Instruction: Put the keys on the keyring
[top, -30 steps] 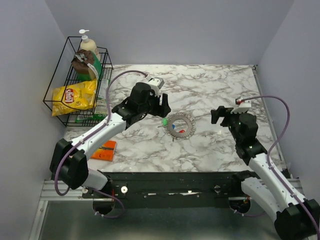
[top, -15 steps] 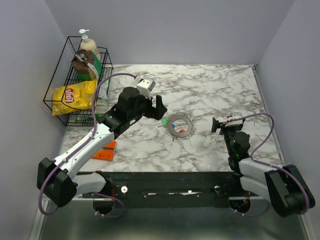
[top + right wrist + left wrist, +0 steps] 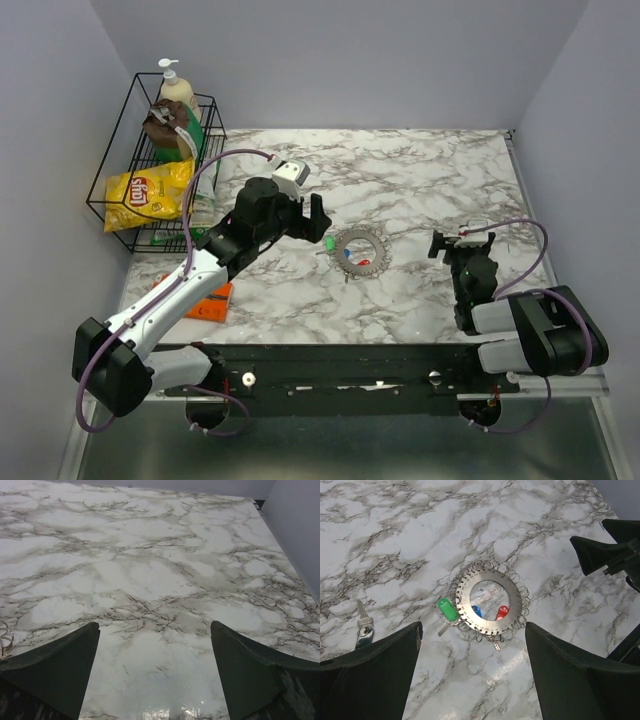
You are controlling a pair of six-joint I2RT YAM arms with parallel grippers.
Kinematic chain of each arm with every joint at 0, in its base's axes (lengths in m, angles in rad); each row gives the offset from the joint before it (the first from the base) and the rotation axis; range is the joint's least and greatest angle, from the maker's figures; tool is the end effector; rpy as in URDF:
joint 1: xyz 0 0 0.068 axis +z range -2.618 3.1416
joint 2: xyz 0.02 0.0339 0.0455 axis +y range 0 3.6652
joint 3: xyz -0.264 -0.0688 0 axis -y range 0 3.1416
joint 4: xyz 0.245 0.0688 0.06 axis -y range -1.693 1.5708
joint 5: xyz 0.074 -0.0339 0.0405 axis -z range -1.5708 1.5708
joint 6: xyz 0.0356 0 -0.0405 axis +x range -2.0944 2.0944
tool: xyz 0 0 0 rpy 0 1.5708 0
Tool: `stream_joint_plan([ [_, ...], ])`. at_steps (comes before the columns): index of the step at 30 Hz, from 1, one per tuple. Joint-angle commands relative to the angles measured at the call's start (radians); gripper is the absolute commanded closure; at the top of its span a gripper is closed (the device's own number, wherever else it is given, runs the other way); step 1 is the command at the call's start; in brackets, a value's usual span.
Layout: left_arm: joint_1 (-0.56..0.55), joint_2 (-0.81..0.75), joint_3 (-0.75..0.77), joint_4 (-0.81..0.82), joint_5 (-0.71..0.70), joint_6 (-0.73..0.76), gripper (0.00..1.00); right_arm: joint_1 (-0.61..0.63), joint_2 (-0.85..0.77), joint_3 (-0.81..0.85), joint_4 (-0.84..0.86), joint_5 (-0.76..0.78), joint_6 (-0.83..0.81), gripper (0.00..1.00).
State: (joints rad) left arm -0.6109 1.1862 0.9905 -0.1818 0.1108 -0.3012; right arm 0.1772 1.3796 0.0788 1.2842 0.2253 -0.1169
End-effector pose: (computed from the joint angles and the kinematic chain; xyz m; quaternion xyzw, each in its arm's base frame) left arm 0.2227 -0.1607 0.3291 0.1581 0.8113 -0.2882 0.4835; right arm 0.1999 0.0277 0.1508 -0.0258 0.7123 -0.0591 0.6989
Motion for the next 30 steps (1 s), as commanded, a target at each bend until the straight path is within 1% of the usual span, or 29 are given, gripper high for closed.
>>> stream_joint_plan([
  [1,-0.003,-0.019,0.01,-0.01,-0.037,0.036,0.07,-0.007,0.013,0.059,0.099,0.074,0.037,0.0],
  [4,0.0,-0.011,0.005,-0.001,-0.046,0.042,0.07,-0.01,-0.001,0.064,0.075,0.085,0.049,0.0],
  [10,0.0,0.007,-0.006,0.021,-0.049,0.034,0.07,-0.01,0.007,0.062,0.089,0.083,0.046,0.0],
  [18,0.002,-0.005,0.004,-0.018,-0.077,0.054,0.07,-0.012,0.006,0.062,0.089,0.082,0.046,0.0],
  [23,0.003,-0.017,0.013,-0.039,-0.138,0.08,0.07,-0.012,0.006,0.062,0.089,0.082,0.046,0.0],
  [30,0.005,-0.017,0.013,-0.053,-0.137,0.08,0.07,-0.012,0.006,0.062,0.089,0.08,0.046,0.0],
])
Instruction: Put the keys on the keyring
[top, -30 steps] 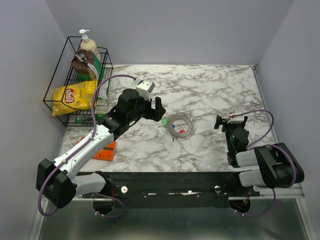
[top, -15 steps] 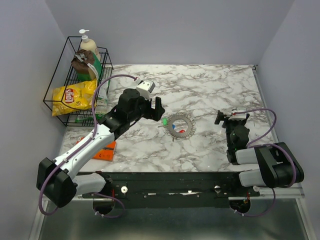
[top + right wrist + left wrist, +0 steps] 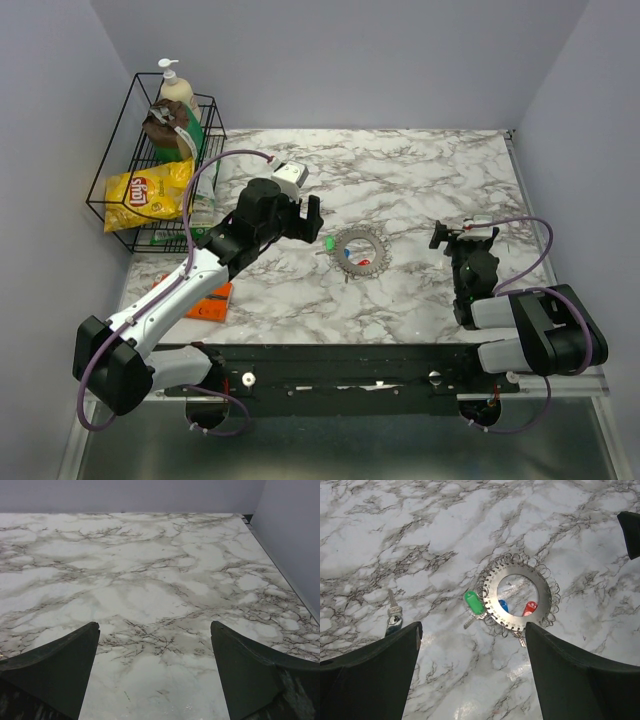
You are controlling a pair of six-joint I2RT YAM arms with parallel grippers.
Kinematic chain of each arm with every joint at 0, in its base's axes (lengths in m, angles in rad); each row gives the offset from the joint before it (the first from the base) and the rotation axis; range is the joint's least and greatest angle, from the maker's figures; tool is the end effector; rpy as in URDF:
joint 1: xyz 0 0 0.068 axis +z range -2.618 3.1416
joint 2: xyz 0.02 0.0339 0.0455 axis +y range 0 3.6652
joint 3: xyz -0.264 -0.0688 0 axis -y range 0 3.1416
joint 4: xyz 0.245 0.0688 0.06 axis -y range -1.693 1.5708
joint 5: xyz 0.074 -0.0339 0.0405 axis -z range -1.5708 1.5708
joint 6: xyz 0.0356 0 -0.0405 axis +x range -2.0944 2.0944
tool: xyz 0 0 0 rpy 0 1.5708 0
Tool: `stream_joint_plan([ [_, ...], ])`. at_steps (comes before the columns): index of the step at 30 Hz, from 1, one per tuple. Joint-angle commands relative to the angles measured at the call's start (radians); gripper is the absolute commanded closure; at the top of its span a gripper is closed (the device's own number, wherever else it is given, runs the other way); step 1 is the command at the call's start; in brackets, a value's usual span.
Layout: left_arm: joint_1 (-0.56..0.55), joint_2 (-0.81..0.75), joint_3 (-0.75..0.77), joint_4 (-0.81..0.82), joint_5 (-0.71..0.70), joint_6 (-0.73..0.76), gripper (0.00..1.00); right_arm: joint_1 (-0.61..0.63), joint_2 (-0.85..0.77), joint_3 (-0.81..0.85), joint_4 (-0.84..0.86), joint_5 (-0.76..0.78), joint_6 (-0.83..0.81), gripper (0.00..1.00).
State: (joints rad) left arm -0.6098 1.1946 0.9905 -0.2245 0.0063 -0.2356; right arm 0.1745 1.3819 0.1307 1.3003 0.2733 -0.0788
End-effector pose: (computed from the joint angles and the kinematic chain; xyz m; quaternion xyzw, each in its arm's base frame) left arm 0.2251 -0.1575 0.3226 0.1582 0.8263 -0.2242 0.4919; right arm 0.2110 0.0274 0.1644 0.0116 0.6901 -0.0595 0.7212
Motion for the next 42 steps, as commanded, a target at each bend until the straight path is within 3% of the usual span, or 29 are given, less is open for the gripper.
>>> stream_joint_plan([
  [1,0.004,-0.026,0.013,-0.007,-0.031,0.013,0.07,-0.009,0.005,0.01,0.073,0.033,0.008,0.0],
  [42,0.004,-0.03,-0.024,-0.022,-0.012,-0.011,0.07,-0.01,0.003,0.01,0.073,0.032,0.008,0.0],
])
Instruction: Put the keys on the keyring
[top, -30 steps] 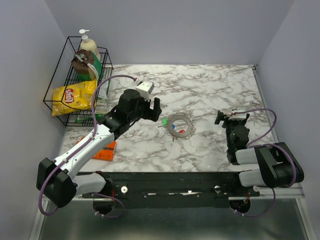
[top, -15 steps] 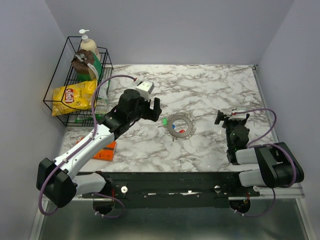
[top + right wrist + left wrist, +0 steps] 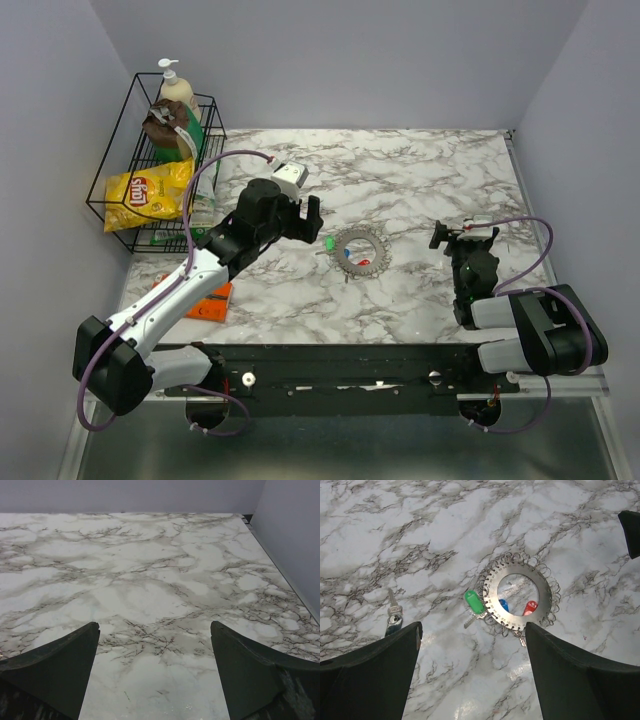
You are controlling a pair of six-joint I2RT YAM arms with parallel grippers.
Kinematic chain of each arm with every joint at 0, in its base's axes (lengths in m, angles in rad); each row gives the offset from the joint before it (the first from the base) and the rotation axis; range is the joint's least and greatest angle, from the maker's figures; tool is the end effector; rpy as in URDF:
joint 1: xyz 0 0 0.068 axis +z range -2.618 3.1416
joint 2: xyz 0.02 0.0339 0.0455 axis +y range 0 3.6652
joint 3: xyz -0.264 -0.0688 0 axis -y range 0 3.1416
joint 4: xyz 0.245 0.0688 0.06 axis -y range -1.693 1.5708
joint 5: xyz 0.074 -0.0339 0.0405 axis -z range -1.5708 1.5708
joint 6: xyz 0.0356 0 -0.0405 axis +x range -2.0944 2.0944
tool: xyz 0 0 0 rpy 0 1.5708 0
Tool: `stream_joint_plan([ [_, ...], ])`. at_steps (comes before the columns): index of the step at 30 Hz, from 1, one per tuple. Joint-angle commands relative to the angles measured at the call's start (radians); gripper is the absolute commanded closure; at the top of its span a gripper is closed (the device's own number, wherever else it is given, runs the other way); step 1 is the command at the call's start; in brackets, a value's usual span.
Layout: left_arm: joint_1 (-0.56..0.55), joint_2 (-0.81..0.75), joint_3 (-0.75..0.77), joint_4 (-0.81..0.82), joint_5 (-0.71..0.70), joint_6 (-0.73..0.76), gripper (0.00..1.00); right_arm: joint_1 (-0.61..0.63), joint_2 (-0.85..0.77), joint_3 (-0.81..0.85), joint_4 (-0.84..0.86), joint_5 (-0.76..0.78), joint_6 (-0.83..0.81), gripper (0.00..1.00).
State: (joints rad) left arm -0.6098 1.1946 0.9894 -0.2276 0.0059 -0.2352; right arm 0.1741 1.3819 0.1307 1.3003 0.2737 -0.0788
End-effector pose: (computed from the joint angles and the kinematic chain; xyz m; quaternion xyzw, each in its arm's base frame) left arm 0.2250 -0.1574 0.3219 0.1584 0.8274 -0.2232 0.4904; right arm 0.2110 0.0273 0.1644 0.0119 0.6901 -0.0598 0.7211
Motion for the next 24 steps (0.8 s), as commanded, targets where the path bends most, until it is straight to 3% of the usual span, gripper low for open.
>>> stream_joint_plan([
  [1,0.004,-0.035,-0.026,-0.018,-0.014,-0.015,0.07,-0.008,0.003,0.01,0.073,0.032,0.008,0.0],
  [22,0.004,-0.043,-0.043,0.019,0.054,-0.062,0.07,-0.008,0.003,0.01,0.073,0.033,0.008,0.0],
  [24,0.004,-0.047,-0.046,0.022,0.054,-0.067,0.07,-0.016,0.002,0.039,0.016,0.01,0.031,0.0],
])
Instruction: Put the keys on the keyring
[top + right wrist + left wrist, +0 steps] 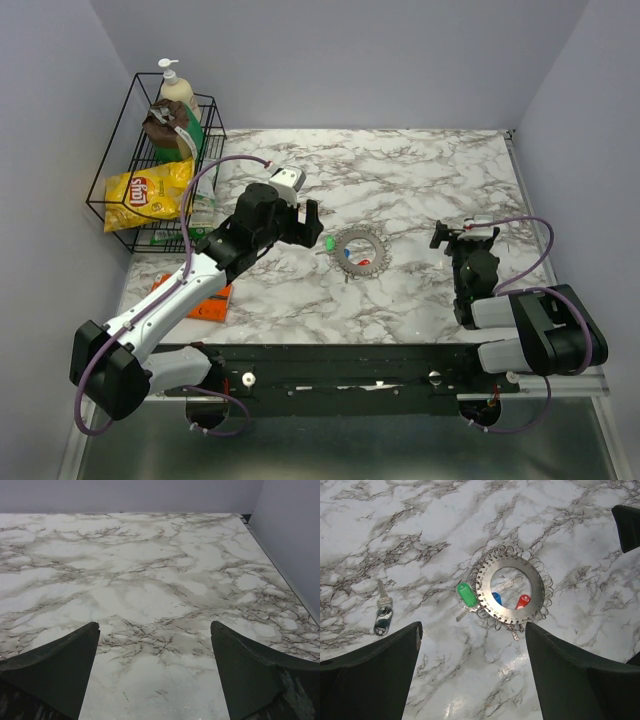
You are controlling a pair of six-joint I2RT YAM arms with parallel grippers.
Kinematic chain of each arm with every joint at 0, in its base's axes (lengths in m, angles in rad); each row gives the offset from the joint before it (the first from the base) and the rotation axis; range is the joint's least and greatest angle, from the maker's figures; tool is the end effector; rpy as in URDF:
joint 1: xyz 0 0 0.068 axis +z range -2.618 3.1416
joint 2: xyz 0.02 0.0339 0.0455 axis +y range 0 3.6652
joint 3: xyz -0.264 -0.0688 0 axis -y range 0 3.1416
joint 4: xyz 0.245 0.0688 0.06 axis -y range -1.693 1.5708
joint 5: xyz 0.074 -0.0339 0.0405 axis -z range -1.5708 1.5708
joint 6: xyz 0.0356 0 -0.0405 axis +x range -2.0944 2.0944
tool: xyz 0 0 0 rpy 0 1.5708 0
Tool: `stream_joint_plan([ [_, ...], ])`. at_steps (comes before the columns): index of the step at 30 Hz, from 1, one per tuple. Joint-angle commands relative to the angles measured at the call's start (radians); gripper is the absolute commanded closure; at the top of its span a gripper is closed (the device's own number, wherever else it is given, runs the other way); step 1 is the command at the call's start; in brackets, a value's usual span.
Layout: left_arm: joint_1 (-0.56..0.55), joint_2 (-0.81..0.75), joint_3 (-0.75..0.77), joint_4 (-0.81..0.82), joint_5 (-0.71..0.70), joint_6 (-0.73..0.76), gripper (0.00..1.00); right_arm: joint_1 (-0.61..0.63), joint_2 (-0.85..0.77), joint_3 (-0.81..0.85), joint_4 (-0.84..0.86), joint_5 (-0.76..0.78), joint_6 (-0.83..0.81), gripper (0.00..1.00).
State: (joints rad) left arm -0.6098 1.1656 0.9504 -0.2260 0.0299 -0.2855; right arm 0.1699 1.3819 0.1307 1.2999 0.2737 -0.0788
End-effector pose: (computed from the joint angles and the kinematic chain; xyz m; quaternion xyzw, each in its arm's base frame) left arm 0.2184 -0.1539 0.3156 0.1443 0.8322 -0.2430 0.4770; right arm 0.2111 0.0264 0.1643 0.0133 0.6902 -0.0613 0.7209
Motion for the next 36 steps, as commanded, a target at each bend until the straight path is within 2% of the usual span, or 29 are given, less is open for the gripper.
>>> stream_joint_plan([
  [1,0.004,-0.024,-0.012,0.024,0.028,-0.018,0.07,-0.044,-0.006,0.052,-0.01,0.01,0.057,0.0],
  [2,0.004,-0.029,-0.018,0.03,0.028,-0.02,0.07,-0.058,-0.017,0.069,-0.077,0.006,0.071,0.0],
  [7,0.002,-0.06,-0.058,0.059,0.018,-0.044,0.07,-0.06,-0.041,0.041,-0.028,-0.027,0.041,0.0],
  [8,0.004,-0.058,-0.059,0.056,0.018,-0.046,0.07,-0.058,-0.065,0.04,-0.071,-0.048,0.031,0.0],
  [9,0.002,-0.055,-0.058,0.044,0.016,-0.046,0.07,-0.056,-0.163,0.047,-0.126,-0.048,0.028,0.0],
  [10,0.004,-0.058,-0.059,0.037,0.012,-0.046,0.07,-0.055,-0.22,0.061,-0.202,-0.053,0.033,0.0],
  [11,0.002,-0.058,-0.062,0.034,0.01,-0.049,0.07,-0.056,-0.284,0.126,-0.417,-0.051,0.052,0.0],
  [12,0.002,-0.061,-0.071,0.033,-0.002,-0.052,0.07,-0.055,-0.372,0.17,-0.538,-0.01,0.107,0.0],
  [14,0.004,-0.063,-0.081,0.031,-0.008,-0.057,0.07,-0.055,-0.431,0.277,-0.798,-0.051,0.174,0.0],
  [15,0.004,-0.055,-0.084,0.031,-0.012,-0.06,0.07,-0.055,-0.451,0.286,-0.833,-0.136,0.172,0.0],
  [17,0.007,-0.041,-0.084,0.027,-0.012,-0.067,0.07,-0.056,-0.501,0.264,-0.786,-0.192,0.206,0.0],
  [20,0.007,-0.014,-0.075,0.017,-0.005,-0.076,0.07,-0.056,-0.543,0.263,-0.852,-0.367,0.258,0.0],
  [24,0.007,0.029,-0.047,-0.009,-0.004,-0.089,0.07,-0.055,-0.459,0.386,-1.025,-0.506,0.335,0.0],
  [27,0.007,0.054,-0.033,-0.01,0.002,-0.092,0.07,-0.056,-0.388,0.415,-1.047,-0.592,0.358,0.0],
  [30,0.005,0.08,-0.024,-0.021,0.005,-0.099,0.07,-0.053,-0.371,0.38,-0.961,-0.704,0.375,0.0],
  [32,0.005,0.091,-0.015,-0.024,0.008,-0.103,0.07,-0.052,-0.377,0.325,-0.872,-0.723,0.431,0.0],
  [33,0.005,0.098,-0.015,-0.027,0.01,-0.106,0.07,-0.05,-0.382,0.322,-0.881,-0.693,0.456,0.0],
  [34,0.005,0.1,-0.016,-0.024,0.011,-0.107,0.07,-0.052,-0.368,0.325,-0.904,-0.676,0.511,0.0],
  [36,0.005,0.105,-0.021,-0.018,0.016,-0.109,0.07,-0.052,-0.328,0.386,-1.019,-0.682,0.501,0.0],
])
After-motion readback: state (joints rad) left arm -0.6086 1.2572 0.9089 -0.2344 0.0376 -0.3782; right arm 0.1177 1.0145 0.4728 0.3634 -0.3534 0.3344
